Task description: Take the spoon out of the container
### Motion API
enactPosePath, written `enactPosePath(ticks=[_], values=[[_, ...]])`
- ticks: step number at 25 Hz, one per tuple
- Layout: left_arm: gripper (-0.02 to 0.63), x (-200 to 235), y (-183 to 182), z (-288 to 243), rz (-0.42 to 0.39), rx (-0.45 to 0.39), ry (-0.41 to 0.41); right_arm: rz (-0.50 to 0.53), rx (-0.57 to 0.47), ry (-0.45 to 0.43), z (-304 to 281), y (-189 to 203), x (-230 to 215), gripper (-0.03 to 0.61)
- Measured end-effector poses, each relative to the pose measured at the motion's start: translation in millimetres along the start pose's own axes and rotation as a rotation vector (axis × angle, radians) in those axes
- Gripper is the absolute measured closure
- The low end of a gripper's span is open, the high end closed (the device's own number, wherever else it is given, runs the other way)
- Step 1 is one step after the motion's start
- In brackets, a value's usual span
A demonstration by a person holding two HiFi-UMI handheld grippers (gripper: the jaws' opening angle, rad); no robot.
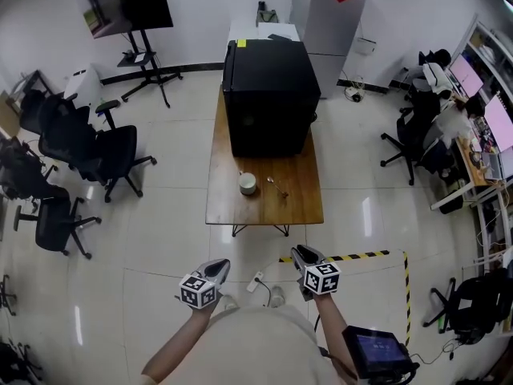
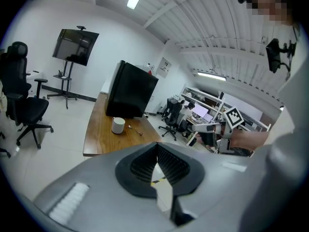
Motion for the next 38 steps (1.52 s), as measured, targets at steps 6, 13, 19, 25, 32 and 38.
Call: enactPosePath(ticks=[6, 13, 19, 25, 32, 38], values=[[0.629, 1.7, -15.4, -7.4, -0.007, -0.018, -0.001, 0.033, 0.028, 0.029, -2.8, -4.1, -11.6, 0.492], [0.629, -1.4, -9.7, -9.7, 0.031, -0.004, 0.015, 0.057, 0.041, 0.043, 1.4, -4.2, -16.0, 0.492], [0.629, -10.3, -6.9, -17.6, 0.042, 0.005, 0.053, 0.056, 0.050, 0.073, 19.0, 4.4, -24.0, 0.492], [0.629, -22.0, -3.0, -21.9, 0.031, 0.030, 0.078, 0.023, 0.038, 0.098, 35.7, 12.9, -29.3, 0.492], [0.629, -14.1, -6.4, -13.9, 0.019, 0.013, 0.094, 0.116, 0.044, 0.101, 31.5, 8.5, -6.1, 0.529], [0.629, -10.2, -1.8, -10.2, 0.036, 0.028, 0.090, 0.147, 0.036, 0.090, 27.1, -0.3, 3.7, 0.540]])
Point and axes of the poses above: the fingertips, and each gripper's own axes: z backward along the fingers, x to its left, y out of its underside, the point moved 10 cm from there along z, backward along the fingers, and after that the axes turned 3 degrees about -y, right-handed, at the moved point
